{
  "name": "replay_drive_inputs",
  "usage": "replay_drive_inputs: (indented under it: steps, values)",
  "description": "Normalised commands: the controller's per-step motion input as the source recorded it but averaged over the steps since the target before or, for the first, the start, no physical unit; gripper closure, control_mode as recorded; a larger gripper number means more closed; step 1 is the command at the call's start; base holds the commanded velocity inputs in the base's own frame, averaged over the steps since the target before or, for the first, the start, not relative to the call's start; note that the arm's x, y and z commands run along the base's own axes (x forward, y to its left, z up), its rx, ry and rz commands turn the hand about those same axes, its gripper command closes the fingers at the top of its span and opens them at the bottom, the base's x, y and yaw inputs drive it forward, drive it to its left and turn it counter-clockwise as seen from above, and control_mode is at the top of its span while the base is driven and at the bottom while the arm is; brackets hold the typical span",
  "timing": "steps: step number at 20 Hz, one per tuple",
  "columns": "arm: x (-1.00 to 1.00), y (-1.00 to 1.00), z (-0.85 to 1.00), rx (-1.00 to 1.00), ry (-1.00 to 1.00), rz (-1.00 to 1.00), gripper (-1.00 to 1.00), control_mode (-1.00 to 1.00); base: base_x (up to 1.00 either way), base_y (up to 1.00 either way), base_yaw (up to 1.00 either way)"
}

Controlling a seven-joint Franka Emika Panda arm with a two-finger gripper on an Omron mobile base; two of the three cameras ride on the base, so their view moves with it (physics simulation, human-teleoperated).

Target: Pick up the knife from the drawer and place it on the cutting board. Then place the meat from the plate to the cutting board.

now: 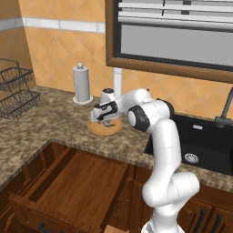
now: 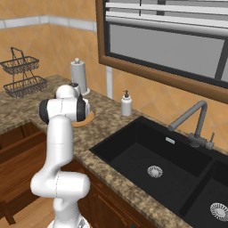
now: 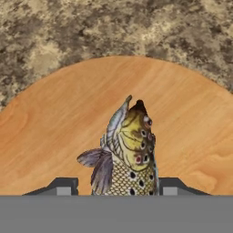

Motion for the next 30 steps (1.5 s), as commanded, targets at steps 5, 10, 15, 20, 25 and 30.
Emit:
replay_drive_inputs:
  steps: [5, 10, 15, 20, 25, 30]
  values:
    - [0.0, 0.0, -0.01, 0.0, 0.03, 0.0, 1.0, -1.0, 0.0, 0.0, 0.0]
    - [-0.21, -0.01, 0.06, 0.0, 0.0, -0.01, 1.0, -1.0, 0.0, 0.0, 0.0]
    - [-0.82, -0.2, 0.51, 0.01, -0.03, -0.02, 1.0, -1.0, 0.0, 0.0, 0.0]
    - [-1.0, -0.26, 0.68, 0.02, 0.0, 0.0, 1.0, -1.0, 0.0, 0.0, 0.0]
    - [-1.0, -0.26, 0.51, 0.02, -0.01, -0.02, 1.0, -1.0, 0.0, 0.0, 0.0]
    - [-1.0, -0.25, 0.22, 0.03, -0.12, -0.04, 1.0, -1.0, 0.0, 0.0, 0.0]
